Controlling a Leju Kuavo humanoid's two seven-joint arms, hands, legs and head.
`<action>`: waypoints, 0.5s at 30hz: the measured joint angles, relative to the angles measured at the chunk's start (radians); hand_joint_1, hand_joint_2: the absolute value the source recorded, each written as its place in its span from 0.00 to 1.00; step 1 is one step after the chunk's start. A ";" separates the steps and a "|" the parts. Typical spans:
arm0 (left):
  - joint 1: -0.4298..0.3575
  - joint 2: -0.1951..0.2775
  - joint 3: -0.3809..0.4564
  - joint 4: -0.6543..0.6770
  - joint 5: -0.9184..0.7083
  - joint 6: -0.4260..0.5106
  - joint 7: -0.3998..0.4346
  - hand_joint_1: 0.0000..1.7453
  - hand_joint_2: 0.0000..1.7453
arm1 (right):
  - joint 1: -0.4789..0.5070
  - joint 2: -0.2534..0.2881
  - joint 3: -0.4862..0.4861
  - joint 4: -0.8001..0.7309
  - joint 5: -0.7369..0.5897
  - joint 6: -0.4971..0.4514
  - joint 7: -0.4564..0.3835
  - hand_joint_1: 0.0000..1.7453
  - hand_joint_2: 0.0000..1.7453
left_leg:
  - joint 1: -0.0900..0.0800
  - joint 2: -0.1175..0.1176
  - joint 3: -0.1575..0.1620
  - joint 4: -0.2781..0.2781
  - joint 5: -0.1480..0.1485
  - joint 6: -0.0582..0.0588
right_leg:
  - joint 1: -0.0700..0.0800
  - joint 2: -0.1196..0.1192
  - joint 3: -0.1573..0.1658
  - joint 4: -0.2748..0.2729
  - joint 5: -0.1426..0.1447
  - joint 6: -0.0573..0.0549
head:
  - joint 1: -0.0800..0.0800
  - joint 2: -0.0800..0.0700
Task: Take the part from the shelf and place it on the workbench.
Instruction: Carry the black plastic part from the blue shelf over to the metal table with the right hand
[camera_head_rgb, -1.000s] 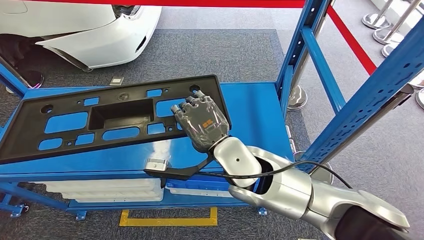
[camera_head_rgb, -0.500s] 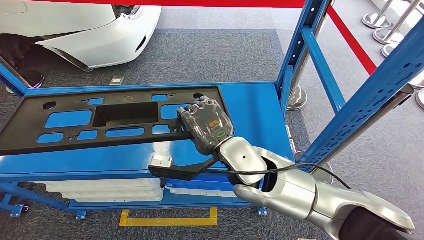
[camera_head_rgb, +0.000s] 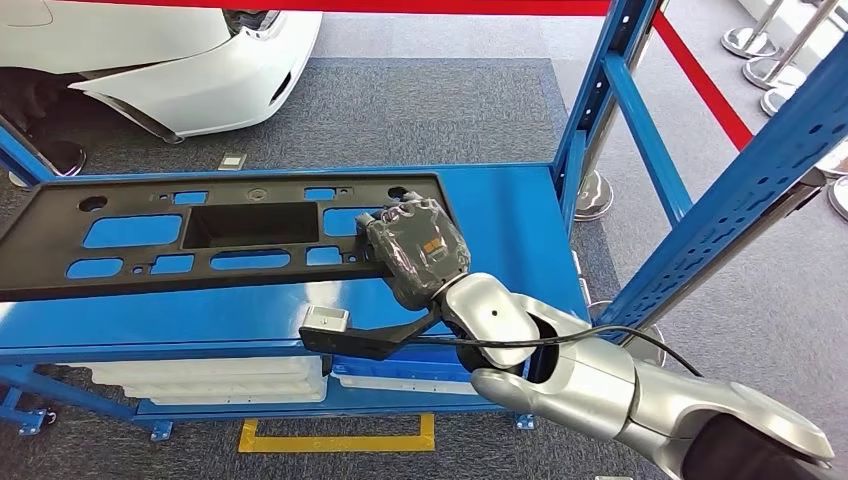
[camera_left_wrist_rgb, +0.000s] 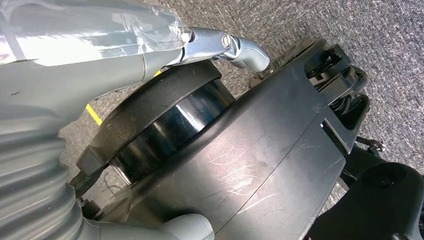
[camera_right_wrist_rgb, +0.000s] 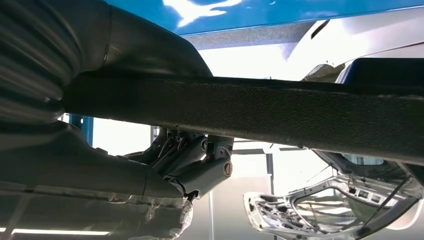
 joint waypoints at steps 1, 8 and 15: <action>0.000 0.000 0.000 0.000 -0.001 0.000 0.000 0.00 1.00 | 0.000 -0.001 0.000 -0.001 -0.002 0.000 0.001 1.00 1.00 | -0.001 0.000 -0.002 0.001 0.001 0.003 | -0.001 0.000 -0.001 -0.001 0.002 0.003 | 0.000 0.000; -0.001 -0.001 0.000 0.000 -0.004 0.002 0.000 0.00 1.00 | 0.004 -0.010 -0.010 -0.005 -0.019 -0.007 0.005 1.00 1.00 | 0.009 0.003 -0.006 -0.029 0.029 0.029 | 0.000 0.009 -0.117 0.227 -0.106 0.020 | 0.017 0.000; -0.004 -0.001 0.000 0.000 -0.010 0.003 0.000 0.00 1.00 | 0.008 -0.020 -0.015 -0.005 -0.035 -0.013 0.006 1.00 1.00 | 0.008 0.001 -0.016 0.004 0.014 0.005 | 0.000 -0.002 -0.057 0.035 0.032 0.011 | 0.033 0.000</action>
